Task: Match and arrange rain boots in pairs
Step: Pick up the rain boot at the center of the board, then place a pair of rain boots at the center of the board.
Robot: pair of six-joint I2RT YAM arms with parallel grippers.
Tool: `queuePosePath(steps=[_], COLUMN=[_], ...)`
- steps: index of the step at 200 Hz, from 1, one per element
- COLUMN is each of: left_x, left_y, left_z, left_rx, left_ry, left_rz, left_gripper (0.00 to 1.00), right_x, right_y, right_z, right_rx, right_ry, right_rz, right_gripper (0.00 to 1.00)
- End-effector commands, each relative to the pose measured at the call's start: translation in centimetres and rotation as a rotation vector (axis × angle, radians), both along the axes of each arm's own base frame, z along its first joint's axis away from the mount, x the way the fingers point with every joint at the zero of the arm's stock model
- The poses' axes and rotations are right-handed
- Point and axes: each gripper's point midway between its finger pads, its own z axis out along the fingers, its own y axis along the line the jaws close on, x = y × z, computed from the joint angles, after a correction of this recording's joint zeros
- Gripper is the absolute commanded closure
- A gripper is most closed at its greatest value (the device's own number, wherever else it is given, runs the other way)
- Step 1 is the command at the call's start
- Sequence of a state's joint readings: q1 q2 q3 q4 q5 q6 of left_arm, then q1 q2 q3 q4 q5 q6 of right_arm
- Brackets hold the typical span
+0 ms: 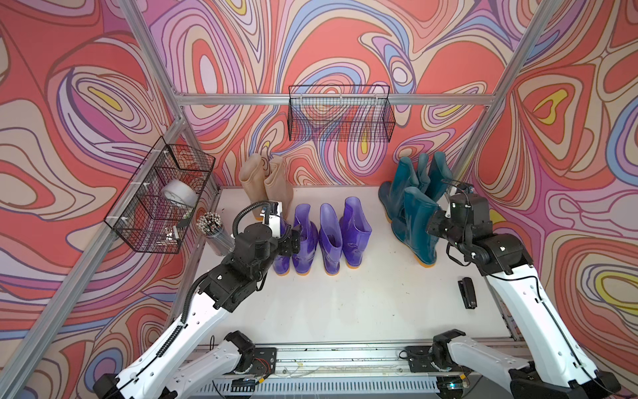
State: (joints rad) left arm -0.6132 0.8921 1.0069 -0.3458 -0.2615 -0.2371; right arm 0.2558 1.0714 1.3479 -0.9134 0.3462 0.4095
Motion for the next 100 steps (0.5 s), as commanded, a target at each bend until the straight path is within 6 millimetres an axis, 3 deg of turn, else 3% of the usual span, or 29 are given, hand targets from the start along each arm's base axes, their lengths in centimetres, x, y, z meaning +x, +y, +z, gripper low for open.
queuePosePath(steps=[1, 17, 34, 100], left_x=[-0.2, -0.3, -0.3, -0.4], left_y=[0.3, 0.4, 0.5, 0.4], left_z=[0.9, 1.1, 1.2, 1.3], left_rx=[-0.030, -0.033, -0.035, -0.038], left_ry=[-0.032, -0.038, -0.042, -0.045], left_rz=[0.004, 0.008, 0.010, 0.002], left_gripper=[0.15, 0.15, 0.15, 0.15], right_x=[0.6, 0.8, 0.9, -0.3], right_y=[-0.9, -0.7, -0.9, -2.1], right_z=[-0.8, -2.9, -3.9, -5.1], right_rx=[-0.017, -0.003, -0.019, -0.069], right_ry=[-0.019, 0.018, 0.033, 0.059], right_rz=[-0.066, -0.065, -0.078, -0.115], right_gripper=[1.00, 1.00, 1.00, 1.00])
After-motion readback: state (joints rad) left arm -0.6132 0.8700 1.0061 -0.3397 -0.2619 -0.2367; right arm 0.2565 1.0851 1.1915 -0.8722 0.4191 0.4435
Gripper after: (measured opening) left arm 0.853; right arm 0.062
